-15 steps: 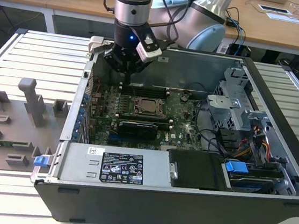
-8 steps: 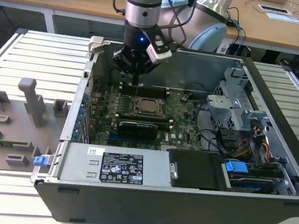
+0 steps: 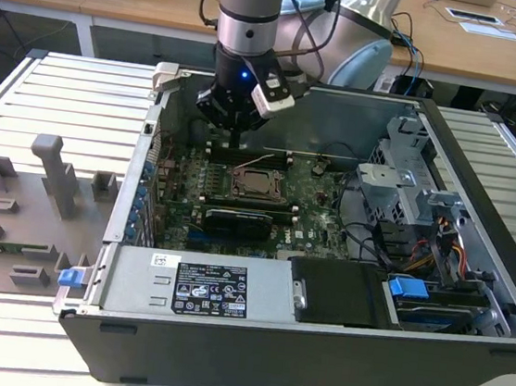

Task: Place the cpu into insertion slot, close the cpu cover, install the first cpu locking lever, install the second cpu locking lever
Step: 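Install the first cpu locking lever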

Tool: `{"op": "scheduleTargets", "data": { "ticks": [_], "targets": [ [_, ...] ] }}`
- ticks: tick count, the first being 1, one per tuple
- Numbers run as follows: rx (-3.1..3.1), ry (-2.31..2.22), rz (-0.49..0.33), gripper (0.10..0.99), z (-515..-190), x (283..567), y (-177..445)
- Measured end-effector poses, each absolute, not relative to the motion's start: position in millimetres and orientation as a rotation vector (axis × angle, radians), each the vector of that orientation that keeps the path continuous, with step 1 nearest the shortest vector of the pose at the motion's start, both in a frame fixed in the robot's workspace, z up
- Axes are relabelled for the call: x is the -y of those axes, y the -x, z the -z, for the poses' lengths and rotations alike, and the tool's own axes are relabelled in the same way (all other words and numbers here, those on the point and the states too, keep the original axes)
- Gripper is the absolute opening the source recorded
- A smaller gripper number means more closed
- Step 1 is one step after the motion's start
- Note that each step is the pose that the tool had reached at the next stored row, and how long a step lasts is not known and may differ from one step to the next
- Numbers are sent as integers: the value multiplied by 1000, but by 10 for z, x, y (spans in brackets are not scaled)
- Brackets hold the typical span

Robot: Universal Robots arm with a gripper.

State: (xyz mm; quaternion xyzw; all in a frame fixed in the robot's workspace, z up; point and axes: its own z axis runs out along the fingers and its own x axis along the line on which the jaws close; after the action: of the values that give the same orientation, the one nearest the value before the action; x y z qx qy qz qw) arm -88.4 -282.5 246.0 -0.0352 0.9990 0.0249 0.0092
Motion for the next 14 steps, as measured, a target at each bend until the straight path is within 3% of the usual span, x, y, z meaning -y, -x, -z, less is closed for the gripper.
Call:
{"op": "scheduleTargets", "data": {
  "ticks": [14],
  "targets": [
    [-3125,109,-99,106,-2204,2850,617]
  ]
}}
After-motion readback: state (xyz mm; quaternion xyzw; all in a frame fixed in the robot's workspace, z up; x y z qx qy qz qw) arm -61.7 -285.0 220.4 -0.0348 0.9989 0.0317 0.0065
